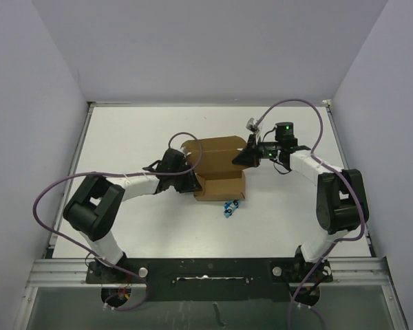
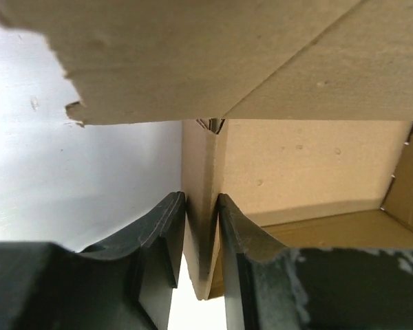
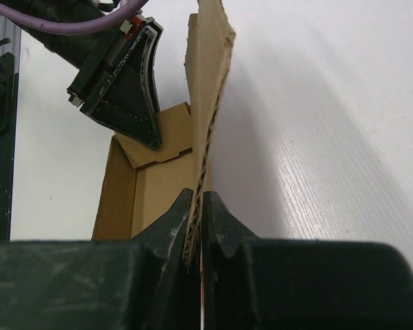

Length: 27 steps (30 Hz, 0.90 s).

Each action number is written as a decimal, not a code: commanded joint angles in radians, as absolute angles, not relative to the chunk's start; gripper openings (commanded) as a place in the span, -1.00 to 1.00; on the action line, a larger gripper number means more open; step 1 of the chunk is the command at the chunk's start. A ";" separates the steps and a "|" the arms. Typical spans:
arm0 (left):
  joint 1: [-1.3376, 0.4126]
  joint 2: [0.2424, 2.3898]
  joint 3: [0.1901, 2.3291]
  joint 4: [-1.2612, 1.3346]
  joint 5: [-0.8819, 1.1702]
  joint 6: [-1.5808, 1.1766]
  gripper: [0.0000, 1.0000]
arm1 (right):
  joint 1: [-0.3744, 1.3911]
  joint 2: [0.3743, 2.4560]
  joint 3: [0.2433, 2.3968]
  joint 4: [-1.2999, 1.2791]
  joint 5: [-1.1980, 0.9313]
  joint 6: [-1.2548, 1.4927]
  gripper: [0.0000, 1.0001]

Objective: Fold the paper box

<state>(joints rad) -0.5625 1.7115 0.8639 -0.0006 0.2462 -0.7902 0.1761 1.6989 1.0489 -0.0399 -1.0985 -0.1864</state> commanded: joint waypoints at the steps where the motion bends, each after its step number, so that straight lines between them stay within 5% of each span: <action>1: -0.593 1.669 0.935 -0.128 0.114 -0.723 -0.58 | 0.188 1.670 1.071 -0.053 -1.088 -0.219 -1.00; 8: -0.647 1.685 1.029 -0.295 -0.018 -0.696 -1.00 | 0.197 1.648 1.071 -0.057 -1.083 -0.227 -1.00; 20: -0.787 1.775 1.232 -0.582 -0.248 -0.693 -1.00 | 0.195 1.626 1.063 -0.031 -1.106 -0.192 -1.00; 27: -0.784 1.724 1.198 -0.503 -0.197 -0.693 -0.50 | 0.197 1.634 1.062 -0.023 -1.115 -0.183 -1.00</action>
